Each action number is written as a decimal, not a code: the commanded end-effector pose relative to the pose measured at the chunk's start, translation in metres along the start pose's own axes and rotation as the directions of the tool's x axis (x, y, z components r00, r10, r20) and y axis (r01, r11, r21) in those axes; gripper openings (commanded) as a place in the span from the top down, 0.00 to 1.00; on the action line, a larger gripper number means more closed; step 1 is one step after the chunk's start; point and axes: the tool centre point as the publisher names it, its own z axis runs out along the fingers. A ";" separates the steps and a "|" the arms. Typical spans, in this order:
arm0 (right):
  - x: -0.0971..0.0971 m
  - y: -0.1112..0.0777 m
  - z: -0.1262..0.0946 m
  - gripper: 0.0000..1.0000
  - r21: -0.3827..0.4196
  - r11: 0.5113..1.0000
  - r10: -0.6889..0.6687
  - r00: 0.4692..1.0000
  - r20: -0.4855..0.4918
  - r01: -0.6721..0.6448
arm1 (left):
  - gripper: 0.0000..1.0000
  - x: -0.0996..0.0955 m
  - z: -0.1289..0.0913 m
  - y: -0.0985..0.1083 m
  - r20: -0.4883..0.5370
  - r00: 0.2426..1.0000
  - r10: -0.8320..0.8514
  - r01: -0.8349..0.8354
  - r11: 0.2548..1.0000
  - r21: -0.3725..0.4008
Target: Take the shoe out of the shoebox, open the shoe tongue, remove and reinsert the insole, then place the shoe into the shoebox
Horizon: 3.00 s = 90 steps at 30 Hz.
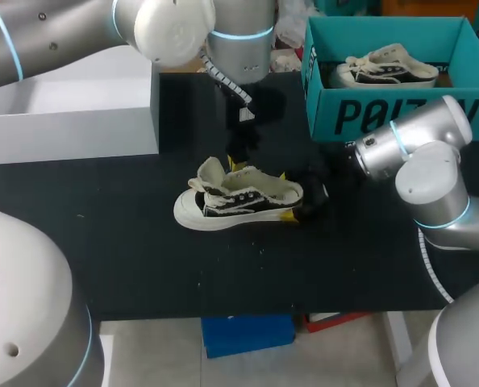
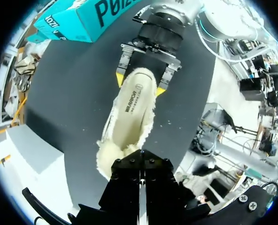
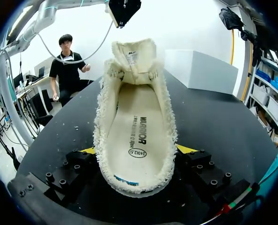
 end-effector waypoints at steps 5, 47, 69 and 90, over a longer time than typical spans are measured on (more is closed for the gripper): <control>-0.002 -0.002 0.001 1.00 0.002 1.000 0.002 1.000 0.001 -0.002 | 1.00 -0.007 0.001 -0.002 -0.199 0.904 0.380 -0.387 0.922 0.003; -0.002 -0.002 0.001 1.00 0.002 1.000 0.002 1.000 0.001 -0.002 | 1.00 -0.029 0.038 -0.029 -0.136 0.871 0.473 -0.452 0.878 0.161; -0.002 -0.002 0.001 1.00 0.002 1.000 0.002 1.000 0.001 -0.002 | 1.00 -0.020 0.055 -0.042 -0.185 0.864 0.468 -0.446 0.883 0.147; -0.002 -0.002 0.001 1.00 0.002 1.000 0.002 1.000 0.001 -0.002 | 1.00 -0.023 0.084 -0.047 -0.252 0.862 0.439 -0.415 0.898 0.145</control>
